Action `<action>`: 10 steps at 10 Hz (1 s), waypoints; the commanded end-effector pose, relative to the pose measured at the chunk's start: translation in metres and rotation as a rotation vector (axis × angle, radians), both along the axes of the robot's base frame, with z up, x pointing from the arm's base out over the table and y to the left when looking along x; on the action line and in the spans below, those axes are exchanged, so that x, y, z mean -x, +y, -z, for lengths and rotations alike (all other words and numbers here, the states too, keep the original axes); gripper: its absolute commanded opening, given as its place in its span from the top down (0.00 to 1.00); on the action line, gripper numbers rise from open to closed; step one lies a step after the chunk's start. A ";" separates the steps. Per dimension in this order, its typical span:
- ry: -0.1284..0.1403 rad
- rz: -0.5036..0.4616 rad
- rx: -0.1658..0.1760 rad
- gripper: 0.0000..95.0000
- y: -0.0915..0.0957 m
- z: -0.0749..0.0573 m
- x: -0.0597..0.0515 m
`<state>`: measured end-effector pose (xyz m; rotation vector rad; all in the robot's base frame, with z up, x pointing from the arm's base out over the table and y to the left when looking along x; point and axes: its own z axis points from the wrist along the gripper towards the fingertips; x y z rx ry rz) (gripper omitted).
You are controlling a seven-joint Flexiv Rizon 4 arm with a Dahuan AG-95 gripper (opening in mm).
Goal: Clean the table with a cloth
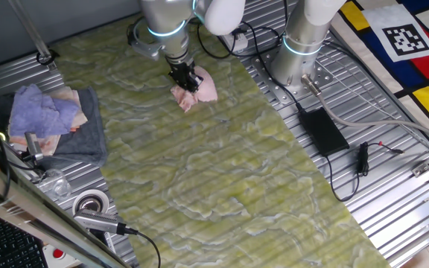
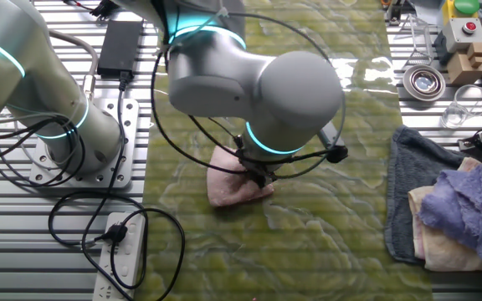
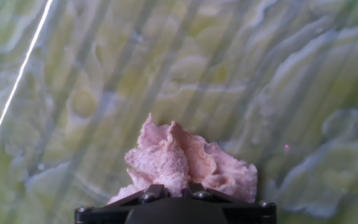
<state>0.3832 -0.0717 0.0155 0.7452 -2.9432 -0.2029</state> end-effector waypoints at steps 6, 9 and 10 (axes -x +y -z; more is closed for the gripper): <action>-0.014 -0.151 0.001 1.00 -0.018 -0.012 -0.059; -0.015 -0.173 0.004 1.00 -0.027 -0.012 -0.076; -0.011 -0.178 0.003 1.00 -0.031 -0.013 -0.081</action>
